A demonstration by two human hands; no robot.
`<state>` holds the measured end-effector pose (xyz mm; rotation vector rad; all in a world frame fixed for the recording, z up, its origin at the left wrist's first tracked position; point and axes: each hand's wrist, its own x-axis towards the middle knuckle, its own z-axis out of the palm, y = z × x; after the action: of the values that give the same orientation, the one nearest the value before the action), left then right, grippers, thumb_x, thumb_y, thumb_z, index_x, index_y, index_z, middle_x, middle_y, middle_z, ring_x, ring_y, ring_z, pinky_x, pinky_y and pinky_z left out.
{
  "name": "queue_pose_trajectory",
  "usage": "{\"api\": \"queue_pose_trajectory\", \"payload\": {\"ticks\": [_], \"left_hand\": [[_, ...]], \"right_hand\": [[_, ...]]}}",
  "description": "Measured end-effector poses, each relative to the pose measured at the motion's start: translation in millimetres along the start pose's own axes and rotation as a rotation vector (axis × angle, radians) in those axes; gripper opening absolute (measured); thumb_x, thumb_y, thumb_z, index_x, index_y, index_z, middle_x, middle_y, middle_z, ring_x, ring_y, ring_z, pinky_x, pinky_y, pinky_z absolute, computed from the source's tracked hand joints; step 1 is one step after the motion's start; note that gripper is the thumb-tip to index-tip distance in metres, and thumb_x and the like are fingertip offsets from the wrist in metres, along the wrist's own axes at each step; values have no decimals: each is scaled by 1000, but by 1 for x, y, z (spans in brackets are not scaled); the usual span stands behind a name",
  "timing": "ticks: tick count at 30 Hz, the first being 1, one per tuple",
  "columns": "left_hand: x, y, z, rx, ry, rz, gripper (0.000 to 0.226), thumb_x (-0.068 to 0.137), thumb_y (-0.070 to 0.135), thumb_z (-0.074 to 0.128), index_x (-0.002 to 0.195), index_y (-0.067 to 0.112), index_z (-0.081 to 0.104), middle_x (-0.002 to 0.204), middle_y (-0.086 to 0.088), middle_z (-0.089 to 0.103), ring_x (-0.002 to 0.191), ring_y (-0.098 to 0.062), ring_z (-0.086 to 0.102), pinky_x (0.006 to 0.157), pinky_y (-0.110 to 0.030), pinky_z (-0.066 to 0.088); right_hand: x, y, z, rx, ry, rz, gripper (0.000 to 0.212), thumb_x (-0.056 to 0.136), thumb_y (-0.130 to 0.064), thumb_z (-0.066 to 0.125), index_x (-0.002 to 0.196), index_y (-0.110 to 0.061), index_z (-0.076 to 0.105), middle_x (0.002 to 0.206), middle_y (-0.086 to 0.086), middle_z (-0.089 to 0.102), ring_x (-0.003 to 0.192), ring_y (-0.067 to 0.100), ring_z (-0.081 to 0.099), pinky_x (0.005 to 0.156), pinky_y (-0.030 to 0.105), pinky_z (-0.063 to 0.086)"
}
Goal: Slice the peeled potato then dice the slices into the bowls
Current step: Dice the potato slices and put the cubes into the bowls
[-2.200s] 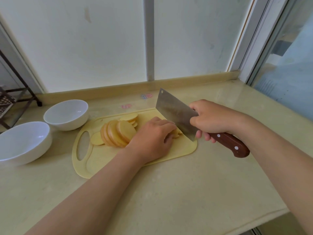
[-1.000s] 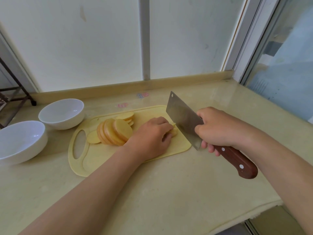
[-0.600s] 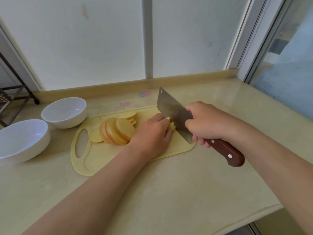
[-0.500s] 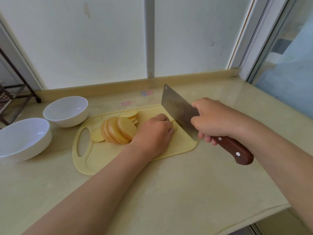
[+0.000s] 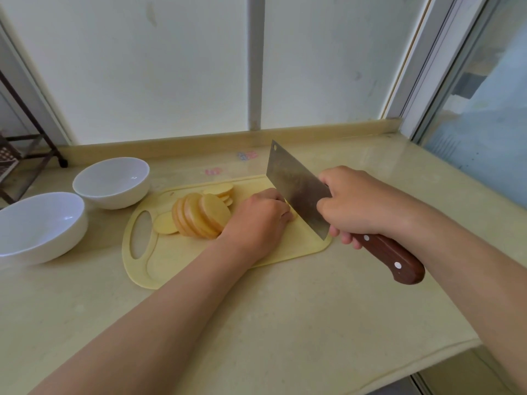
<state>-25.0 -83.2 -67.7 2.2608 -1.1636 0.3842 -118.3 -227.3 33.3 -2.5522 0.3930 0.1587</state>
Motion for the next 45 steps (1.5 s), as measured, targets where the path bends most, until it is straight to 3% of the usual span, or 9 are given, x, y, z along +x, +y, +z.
{"api": "queue_pose_trajectory", "payload": {"ticks": [12, 18, 21, 25, 31, 36, 41, 45], "left_hand": [[3, -2, -2, -14, -25, -34, 18, 90, 9, 60, 90, 9, 78, 94, -7, 69, 86, -27, 63, 74, -42, 53], [2, -1, -3, -22, -6, -13, 17, 89, 10, 62, 90, 9, 79, 93, -7, 70, 85, -27, 63, 73, -42, 53], [3, -3, -2, -33, -6, -12, 16, 88, 10, 63, 91, 11, 79, 92, -7, 71, 85, -28, 64, 73, -42, 53], [2, -3, -3, -19, 5, 9, 18, 84, 3, 63, 88, 8, 79, 87, -9, 71, 77, -30, 65, 67, -42, 55], [10, -1, -13, -15, -113, -89, 16, 88, 13, 62, 88, 10, 78, 91, -7, 72, 87, -28, 64, 79, -42, 51], [12, -3, -20, -4, -160, -116, 14, 86, 10, 63, 84, 9, 77, 88, -5, 71, 86, -24, 62, 81, -39, 50], [12, -2, -23, 33, -185, -136, 13, 85, 12, 63, 85, 12, 76, 90, -3, 69, 86, -23, 60, 79, -41, 52], [11, -2, -23, 58, -197, -175, 14, 84, 13, 62, 86, 14, 75, 90, -2, 69, 86, -23, 60, 78, -41, 53]], "right_hand": [[-7, 1, 3, -43, -28, 26, 49, 93, -7, 44, 142, -13, 41, 79, 22, 73, 47, 25, 62, 48, 33, 56], [-9, 0, 7, -85, -93, 50, 28, 93, -8, 42, 121, -10, 46, 83, 24, 71, 60, 36, 70, 52, 40, 59], [-4, -6, 13, -81, -116, 56, 14, 92, -5, 39, 104, -11, 45, 79, 21, 63, 55, 30, 61, 49, 35, 52], [13, -20, 11, -110, -130, 42, 14, 88, -3, 39, 99, -9, 45, 71, 20, 65, 54, 29, 58, 50, 33, 52], [24, -16, 6, -33, -85, 40, 41, 85, -2, 40, 125, -2, 47, 73, 23, 72, 54, 31, 65, 57, 45, 61], [14, -10, -3, 25, -16, 29, 42, 82, -1, 39, 120, -3, 55, 75, 25, 73, 55, 31, 65, 57, 45, 62], [3, -10, -1, 38, -5, 24, 46, 88, -2, 42, 133, 0, 48, 73, 24, 72, 54, 30, 64, 48, 35, 57], [-1, -12, 4, 31, -2, 19, 47, 86, -3, 43, 132, -3, 49, 72, 22, 72, 50, 29, 63, 51, 38, 59]]}}
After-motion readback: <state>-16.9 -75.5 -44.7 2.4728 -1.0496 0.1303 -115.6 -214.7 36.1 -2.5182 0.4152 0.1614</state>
